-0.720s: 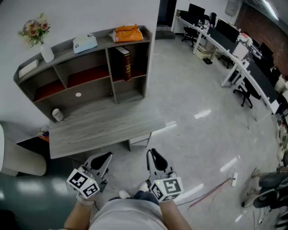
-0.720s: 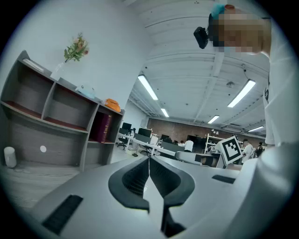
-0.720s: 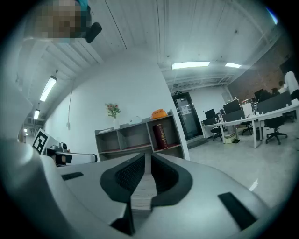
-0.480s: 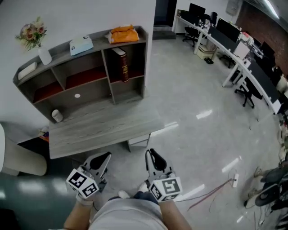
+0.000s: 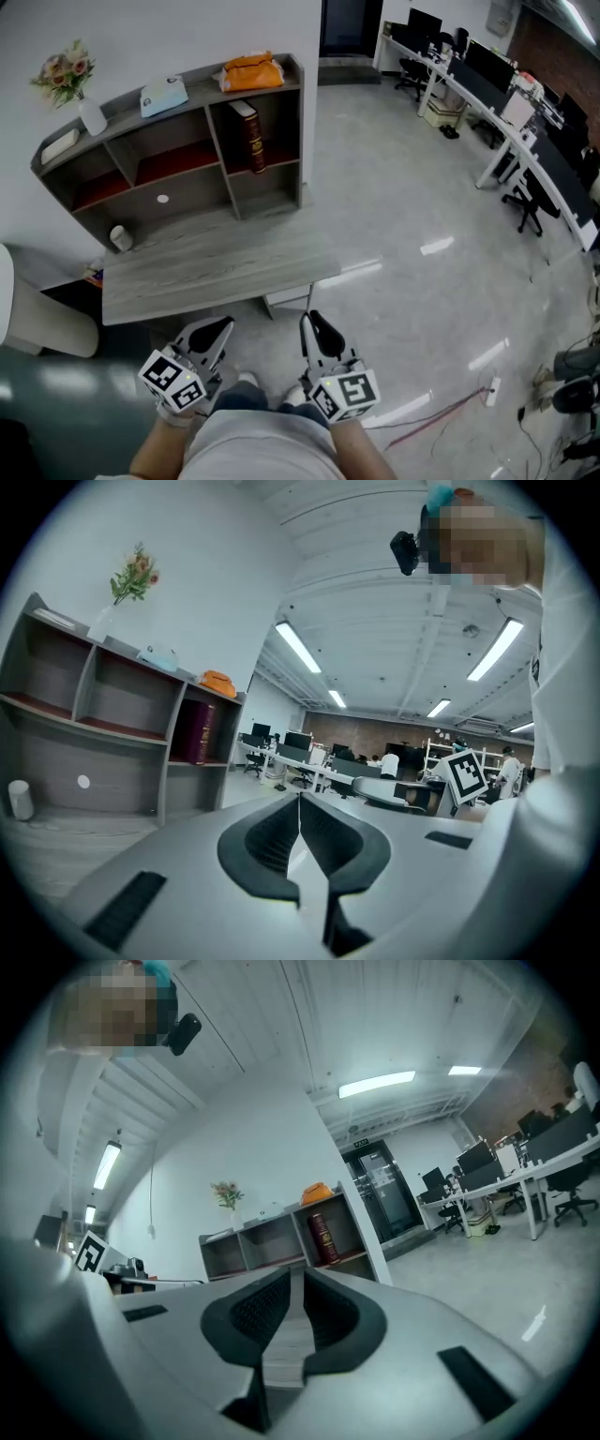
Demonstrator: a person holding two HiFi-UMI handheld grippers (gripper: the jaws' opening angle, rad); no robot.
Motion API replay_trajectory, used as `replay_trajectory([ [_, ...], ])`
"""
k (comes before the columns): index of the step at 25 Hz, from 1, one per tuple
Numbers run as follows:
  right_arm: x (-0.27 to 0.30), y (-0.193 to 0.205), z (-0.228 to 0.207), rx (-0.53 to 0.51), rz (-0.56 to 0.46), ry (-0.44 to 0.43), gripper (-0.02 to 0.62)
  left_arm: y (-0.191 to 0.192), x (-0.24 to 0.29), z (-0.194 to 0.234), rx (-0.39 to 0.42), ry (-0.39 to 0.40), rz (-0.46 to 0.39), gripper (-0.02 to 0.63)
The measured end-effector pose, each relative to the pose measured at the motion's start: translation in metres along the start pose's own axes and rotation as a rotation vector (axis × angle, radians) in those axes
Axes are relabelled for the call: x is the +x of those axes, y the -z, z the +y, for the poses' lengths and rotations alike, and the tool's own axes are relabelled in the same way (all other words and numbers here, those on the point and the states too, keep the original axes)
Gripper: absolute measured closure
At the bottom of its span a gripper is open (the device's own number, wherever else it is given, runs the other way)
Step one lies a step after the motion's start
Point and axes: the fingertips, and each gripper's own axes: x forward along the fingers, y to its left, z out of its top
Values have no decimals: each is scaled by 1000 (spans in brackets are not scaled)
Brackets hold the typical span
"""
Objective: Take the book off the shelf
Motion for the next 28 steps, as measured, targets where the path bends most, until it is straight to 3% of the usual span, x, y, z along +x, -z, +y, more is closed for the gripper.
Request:
replay_trajectory([
  [13,54,6,-24,-37,47,21,541,-5,37,56,-27,1,-10,591],
  [28,233,-16,-55,-83,34,115,541,-51,97,205,-41,84,14,591],
])
